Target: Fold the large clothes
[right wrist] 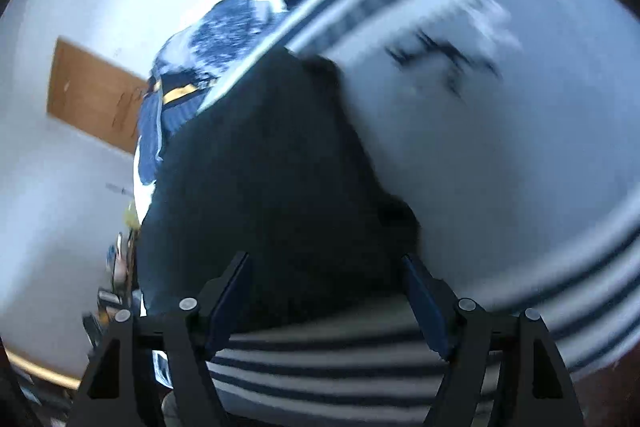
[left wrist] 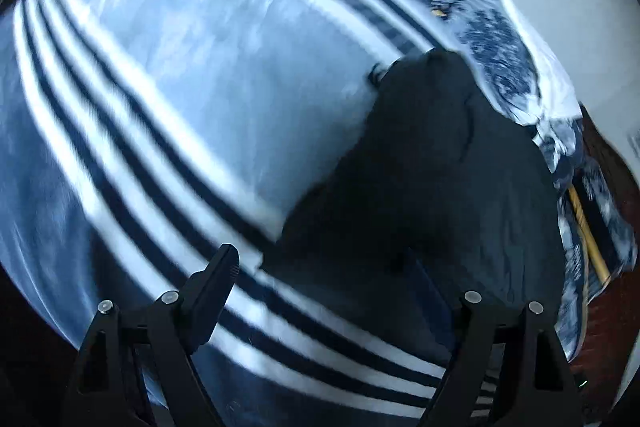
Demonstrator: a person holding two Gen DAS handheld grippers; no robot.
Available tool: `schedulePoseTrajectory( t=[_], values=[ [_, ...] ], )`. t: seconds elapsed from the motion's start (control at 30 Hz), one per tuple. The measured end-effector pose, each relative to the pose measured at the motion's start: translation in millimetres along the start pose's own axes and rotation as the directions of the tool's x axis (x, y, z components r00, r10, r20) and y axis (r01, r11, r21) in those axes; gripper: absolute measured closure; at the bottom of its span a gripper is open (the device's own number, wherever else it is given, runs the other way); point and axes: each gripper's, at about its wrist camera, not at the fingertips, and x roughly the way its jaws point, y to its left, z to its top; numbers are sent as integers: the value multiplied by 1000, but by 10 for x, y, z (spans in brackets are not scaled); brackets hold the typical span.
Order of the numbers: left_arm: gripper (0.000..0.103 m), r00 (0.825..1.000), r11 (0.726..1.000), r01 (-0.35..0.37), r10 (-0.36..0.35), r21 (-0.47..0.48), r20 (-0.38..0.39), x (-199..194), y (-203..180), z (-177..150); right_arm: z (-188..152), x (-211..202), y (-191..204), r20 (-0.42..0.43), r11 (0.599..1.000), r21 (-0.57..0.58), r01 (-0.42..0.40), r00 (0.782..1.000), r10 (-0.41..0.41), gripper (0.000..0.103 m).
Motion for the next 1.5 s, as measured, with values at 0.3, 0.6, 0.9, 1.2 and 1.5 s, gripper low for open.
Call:
schedulePoseTrajectory(
  t=[0.3,0.6,0.9,1.2,1.5],
  values=[
    [53,996,993,78,-82,-91,-43,279,-41,6,42,283,-170,-68,996,66,-65,995,69,65],
    [98,998,998,49,-47,-48,45,-233,-216,10,-196,-151,-19,16,996,-24,-86,996,86,100],
    [93,997,997,-72,72,-23,19,-48,-79,-110,-259,-16,138,8,990,-97,100,995,-99,101],
    [53,974,994,-83,65,77,215,-599,-276,283,-24,-390,264,59,986,-142,86,995,-78,63],
    [52,1000,981,-13,8,193,27,205,-874,928,771,131,649,-2,975,-217,53,999,-54,31]
  ],
)
